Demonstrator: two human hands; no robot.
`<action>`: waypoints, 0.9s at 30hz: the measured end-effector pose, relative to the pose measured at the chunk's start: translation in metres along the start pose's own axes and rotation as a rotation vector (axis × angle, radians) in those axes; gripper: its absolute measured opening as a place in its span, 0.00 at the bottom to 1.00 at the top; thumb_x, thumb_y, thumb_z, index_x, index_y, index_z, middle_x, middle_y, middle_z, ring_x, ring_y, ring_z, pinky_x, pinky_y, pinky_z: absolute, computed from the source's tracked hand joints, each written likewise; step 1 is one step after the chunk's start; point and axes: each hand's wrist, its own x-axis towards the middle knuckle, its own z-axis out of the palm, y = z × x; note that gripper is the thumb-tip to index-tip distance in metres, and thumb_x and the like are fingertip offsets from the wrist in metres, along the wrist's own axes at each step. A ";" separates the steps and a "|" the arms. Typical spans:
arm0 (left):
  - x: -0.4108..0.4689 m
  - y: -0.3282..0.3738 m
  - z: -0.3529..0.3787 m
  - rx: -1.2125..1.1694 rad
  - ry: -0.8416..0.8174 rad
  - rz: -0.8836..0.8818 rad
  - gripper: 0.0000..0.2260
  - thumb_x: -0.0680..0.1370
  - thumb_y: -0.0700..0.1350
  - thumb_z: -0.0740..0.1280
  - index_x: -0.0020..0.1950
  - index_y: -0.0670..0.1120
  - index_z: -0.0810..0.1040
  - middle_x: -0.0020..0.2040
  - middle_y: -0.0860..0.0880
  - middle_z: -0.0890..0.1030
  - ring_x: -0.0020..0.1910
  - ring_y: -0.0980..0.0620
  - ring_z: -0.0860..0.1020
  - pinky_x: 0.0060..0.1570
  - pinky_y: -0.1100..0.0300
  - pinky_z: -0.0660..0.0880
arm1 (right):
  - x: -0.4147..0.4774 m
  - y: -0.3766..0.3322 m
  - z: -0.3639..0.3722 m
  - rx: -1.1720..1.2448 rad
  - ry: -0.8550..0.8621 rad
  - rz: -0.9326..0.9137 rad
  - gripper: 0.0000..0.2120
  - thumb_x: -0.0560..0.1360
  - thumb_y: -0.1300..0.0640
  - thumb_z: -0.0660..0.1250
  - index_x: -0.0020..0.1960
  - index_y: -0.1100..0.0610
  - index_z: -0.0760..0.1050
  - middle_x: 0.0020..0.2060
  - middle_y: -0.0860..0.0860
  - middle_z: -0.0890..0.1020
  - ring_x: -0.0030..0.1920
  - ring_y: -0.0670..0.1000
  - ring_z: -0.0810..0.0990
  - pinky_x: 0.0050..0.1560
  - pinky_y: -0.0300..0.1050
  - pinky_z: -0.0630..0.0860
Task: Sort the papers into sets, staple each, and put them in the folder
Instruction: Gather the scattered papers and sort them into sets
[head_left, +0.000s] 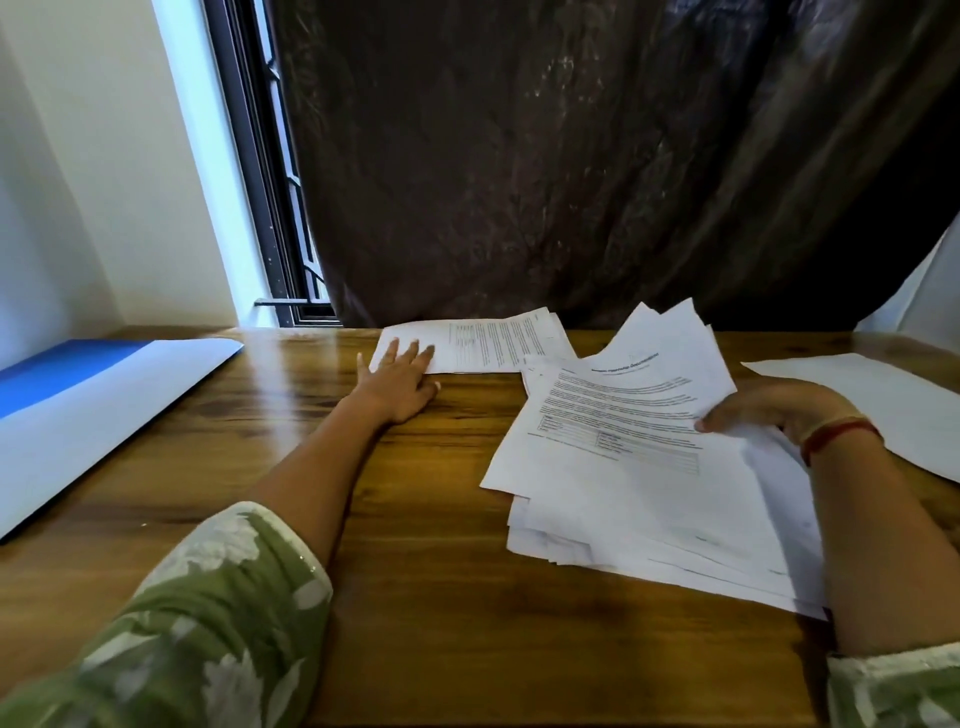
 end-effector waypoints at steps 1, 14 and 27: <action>0.002 0.002 0.000 0.010 -0.022 0.013 0.28 0.82 0.60 0.48 0.79 0.54 0.44 0.80 0.49 0.47 0.78 0.45 0.43 0.72 0.34 0.41 | 0.000 0.002 0.000 0.010 0.001 0.012 0.23 0.67 0.61 0.78 0.59 0.54 0.73 0.56 0.55 0.78 0.51 0.58 0.76 0.55 0.51 0.71; -0.020 0.023 -0.011 0.378 0.274 0.006 0.14 0.82 0.50 0.59 0.62 0.45 0.76 0.56 0.46 0.80 0.50 0.48 0.80 0.52 0.57 0.75 | 0.017 0.009 0.011 0.082 -0.032 -0.054 0.32 0.57 0.52 0.83 0.58 0.50 0.77 0.60 0.52 0.80 0.56 0.55 0.78 0.61 0.54 0.72; -0.042 0.031 -0.094 0.440 0.413 -0.100 0.15 0.81 0.48 0.57 0.61 0.43 0.77 0.60 0.43 0.74 0.62 0.42 0.70 0.61 0.46 0.67 | -0.013 -0.019 0.030 0.147 -0.229 -0.068 0.24 0.66 0.56 0.78 0.60 0.54 0.75 0.53 0.51 0.81 0.49 0.50 0.78 0.53 0.47 0.70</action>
